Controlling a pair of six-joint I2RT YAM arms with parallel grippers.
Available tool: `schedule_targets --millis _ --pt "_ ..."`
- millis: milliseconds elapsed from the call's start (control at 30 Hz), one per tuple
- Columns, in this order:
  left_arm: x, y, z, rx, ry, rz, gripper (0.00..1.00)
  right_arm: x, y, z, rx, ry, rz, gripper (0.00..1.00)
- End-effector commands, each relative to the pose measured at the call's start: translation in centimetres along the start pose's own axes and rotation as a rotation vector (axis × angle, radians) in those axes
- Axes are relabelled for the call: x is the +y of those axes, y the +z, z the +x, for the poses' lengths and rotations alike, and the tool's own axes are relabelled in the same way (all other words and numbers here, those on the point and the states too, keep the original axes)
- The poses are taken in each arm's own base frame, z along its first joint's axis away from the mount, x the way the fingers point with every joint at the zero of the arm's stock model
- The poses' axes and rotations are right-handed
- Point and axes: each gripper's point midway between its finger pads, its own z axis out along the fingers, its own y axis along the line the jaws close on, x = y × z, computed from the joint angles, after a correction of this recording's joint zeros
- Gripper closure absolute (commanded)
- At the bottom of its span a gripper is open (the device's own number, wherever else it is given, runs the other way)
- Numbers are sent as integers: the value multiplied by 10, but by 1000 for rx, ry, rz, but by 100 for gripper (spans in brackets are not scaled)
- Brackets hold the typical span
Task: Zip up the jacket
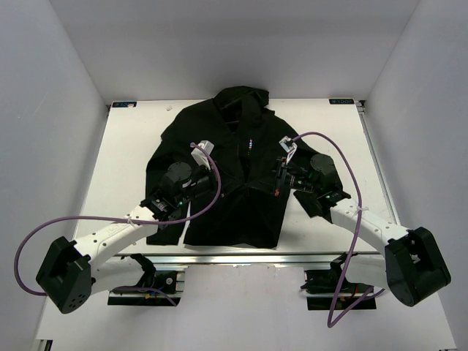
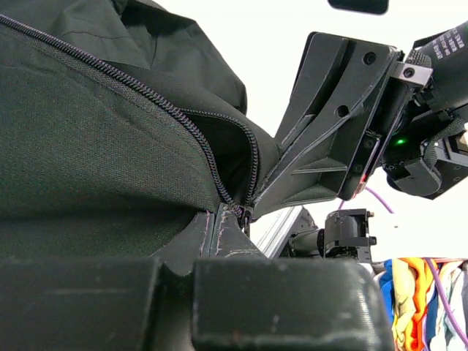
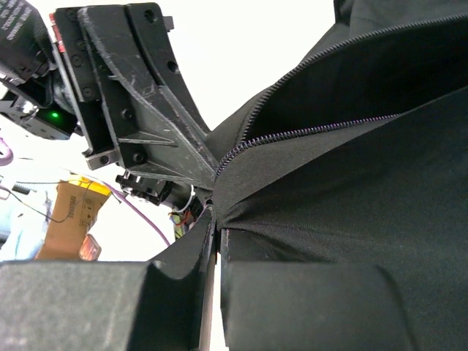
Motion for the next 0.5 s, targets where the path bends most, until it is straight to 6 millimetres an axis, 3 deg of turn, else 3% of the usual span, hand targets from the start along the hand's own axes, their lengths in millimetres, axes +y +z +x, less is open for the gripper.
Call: schedule_targets --millis 0,100,133,167,400,467 --pt "-8 -5 0 27 14 14 100 7 2 -39 -100 -72 24 100" --pt "-8 -6 -3 3 -1 8 100 8 3 -37 -88 -71 16 100" --pt "-9 -6 -4 0 -5 8 94 10 2 -35 -75 -64 5 100" --pt "-8 -6 -4 -1 -11 2 80 11 2 -32 -60 -60 -3 100" --pt "-12 -2 -8 -26 -50 31 58 14 3 -15 19 -40 -48 100" --pt "-13 -2 -8 -26 -50 40 58 15 4 -14 23 -41 -56 100"
